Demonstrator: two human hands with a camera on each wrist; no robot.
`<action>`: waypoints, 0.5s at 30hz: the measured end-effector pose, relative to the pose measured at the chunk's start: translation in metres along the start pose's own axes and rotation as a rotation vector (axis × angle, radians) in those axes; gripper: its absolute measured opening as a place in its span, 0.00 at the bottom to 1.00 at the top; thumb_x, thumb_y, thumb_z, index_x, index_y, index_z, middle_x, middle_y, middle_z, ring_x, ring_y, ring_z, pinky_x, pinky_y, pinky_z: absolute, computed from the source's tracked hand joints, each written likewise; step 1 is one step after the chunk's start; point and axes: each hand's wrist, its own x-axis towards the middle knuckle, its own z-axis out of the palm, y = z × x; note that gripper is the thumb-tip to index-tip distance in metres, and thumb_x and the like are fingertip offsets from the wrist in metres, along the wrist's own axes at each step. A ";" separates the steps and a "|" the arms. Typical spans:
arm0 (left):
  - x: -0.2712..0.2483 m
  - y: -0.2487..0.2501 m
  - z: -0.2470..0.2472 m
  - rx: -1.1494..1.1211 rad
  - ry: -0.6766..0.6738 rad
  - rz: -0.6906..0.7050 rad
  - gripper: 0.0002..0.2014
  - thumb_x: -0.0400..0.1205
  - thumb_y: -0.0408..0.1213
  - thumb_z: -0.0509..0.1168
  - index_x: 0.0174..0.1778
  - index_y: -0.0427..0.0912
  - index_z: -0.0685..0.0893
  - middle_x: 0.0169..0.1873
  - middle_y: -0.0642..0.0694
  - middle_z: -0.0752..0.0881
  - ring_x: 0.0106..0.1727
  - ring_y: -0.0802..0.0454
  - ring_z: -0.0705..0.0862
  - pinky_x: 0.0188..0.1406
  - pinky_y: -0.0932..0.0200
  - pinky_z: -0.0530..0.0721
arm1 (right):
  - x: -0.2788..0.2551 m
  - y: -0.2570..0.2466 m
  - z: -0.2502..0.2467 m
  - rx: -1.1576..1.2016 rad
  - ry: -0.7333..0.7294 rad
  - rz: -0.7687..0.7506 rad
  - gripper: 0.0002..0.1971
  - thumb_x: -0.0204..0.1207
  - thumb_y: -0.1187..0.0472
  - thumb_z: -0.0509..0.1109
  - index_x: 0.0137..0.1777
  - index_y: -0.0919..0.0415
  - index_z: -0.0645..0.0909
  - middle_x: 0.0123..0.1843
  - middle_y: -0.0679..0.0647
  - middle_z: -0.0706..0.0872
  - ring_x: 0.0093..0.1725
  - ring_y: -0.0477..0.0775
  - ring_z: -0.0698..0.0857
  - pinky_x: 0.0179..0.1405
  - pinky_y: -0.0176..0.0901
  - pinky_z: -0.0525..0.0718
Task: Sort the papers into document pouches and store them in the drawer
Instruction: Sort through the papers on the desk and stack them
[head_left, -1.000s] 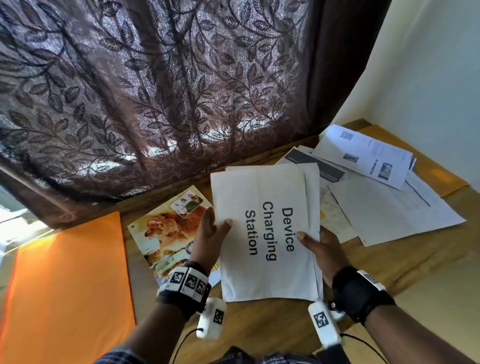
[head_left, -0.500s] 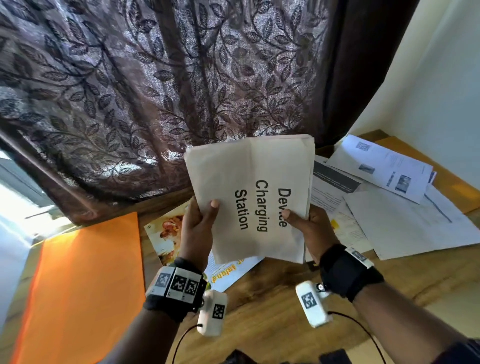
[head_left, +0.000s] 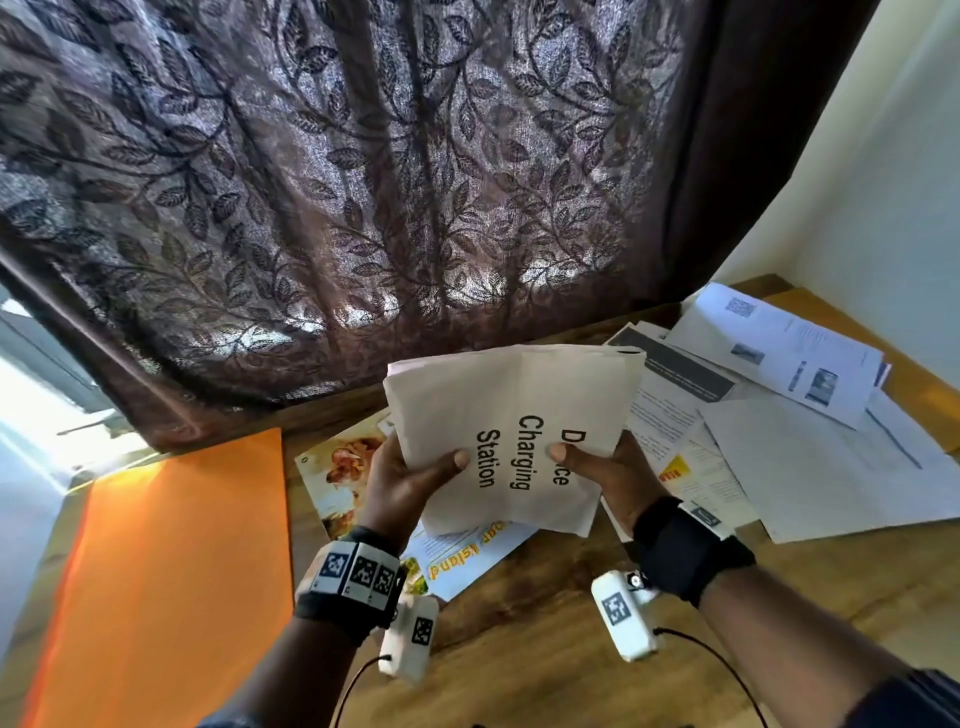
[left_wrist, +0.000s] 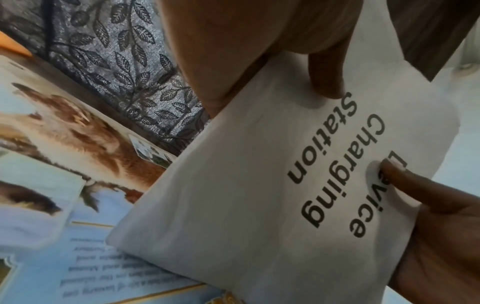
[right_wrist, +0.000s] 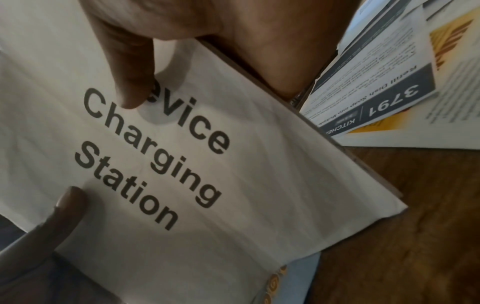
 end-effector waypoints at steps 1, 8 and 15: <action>0.001 0.000 0.000 -0.015 -0.018 -0.019 0.26 0.62 0.40 0.82 0.57 0.41 0.87 0.52 0.40 0.93 0.53 0.40 0.92 0.47 0.49 0.91 | 0.000 0.001 -0.001 0.003 -0.007 -0.001 0.13 0.67 0.61 0.81 0.52 0.50 0.92 0.54 0.59 0.93 0.56 0.62 0.91 0.60 0.64 0.87; -0.002 -0.007 0.007 0.010 -0.082 -0.055 0.16 0.73 0.23 0.77 0.49 0.50 0.92 0.49 0.44 0.94 0.51 0.46 0.93 0.46 0.54 0.91 | -0.004 0.014 -0.001 -0.050 0.018 -0.024 0.18 0.73 0.73 0.77 0.55 0.49 0.86 0.50 0.44 0.94 0.55 0.47 0.91 0.49 0.38 0.89; -0.006 -0.021 0.011 0.106 -0.106 -0.031 0.17 0.71 0.32 0.75 0.49 0.61 0.93 0.52 0.48 0.93 0.54 0.46 0.92 0.53 0.48 0.91 | -0.011 0.027 -0.009 -0.042 0.029 -0.003 0.17 0.75 0.73 0.75 0.54 0.47 0.85 0.47 0.38 0.93 0.49 0.36 0.90 0.46 0.31 0.87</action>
